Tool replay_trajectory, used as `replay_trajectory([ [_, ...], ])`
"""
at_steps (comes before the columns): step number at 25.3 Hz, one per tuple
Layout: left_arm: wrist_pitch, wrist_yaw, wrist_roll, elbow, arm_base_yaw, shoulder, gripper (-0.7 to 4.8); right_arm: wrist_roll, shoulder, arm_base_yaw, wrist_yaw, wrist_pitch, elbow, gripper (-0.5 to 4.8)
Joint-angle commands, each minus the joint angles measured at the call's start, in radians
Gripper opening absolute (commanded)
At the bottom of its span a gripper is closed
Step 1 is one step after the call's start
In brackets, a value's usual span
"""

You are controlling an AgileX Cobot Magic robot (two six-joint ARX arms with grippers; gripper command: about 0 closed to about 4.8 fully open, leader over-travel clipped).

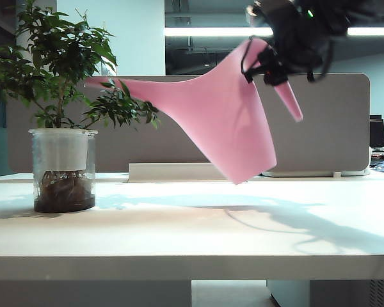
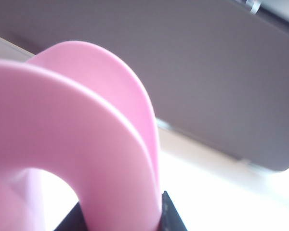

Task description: Pick up the watering can from the table, water the potted plant, and put the can back.

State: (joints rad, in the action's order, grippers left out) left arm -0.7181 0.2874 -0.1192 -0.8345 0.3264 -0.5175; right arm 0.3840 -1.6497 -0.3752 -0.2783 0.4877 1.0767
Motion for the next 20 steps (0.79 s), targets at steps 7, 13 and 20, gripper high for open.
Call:
replay_trajectory([
  [7,0.009,0.005,-0.004,-0.003,-0.001,0.001,0.03,-0.319,0.004,0.071,0.101,0.541,-0.317,-0.05],
  [13,0.008,0.005,-0.004,-0.003,-0.001,0.001,0.03,-0.336,-0.048,0.087,0.102,0.636,-0.371,-0.05],
  [20,0.008,0.004,-0.004,-0.003,-0.001,0.001,0.03,-0.330,-0.094,0.090,0.124,0.600,-0.383,0.73],
])
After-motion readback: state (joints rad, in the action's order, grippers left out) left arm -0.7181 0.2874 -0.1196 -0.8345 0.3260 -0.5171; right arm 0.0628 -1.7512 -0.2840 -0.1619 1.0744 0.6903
